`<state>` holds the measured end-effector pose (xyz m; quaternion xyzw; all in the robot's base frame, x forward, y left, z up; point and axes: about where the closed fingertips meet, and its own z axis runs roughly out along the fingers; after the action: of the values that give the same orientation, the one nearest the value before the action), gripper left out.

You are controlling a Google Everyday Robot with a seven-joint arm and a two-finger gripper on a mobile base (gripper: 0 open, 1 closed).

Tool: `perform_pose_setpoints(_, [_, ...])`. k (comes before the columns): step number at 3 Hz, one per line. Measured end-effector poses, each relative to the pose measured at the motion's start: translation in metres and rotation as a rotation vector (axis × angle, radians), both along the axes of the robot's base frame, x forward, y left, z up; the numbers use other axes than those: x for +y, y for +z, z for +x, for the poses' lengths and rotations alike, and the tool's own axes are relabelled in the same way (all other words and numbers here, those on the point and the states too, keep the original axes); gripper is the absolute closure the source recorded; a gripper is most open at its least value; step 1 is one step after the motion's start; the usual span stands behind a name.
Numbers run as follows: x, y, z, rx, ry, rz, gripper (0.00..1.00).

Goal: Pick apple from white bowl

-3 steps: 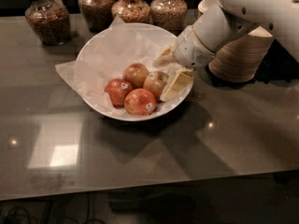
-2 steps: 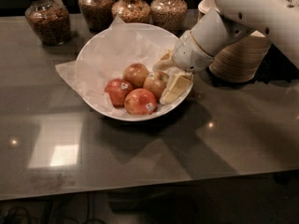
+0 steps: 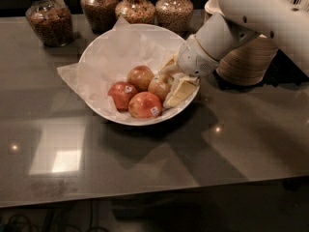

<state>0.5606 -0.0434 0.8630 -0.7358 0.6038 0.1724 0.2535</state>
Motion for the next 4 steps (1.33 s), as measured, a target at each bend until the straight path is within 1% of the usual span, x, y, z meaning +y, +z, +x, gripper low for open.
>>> perform_pose_setpoints(2, [0.0001,0.0,0.0,0.0,0.0,0.0,0.91])
perform_pose_setpoints(3, [0.0001,0.0,0.0,0.0,0.0,0.0,1.0])
perform_pose_setpoints(4, [0.0011,0.0074,-0.0038,-0.001,0.005,0.06,1.0])
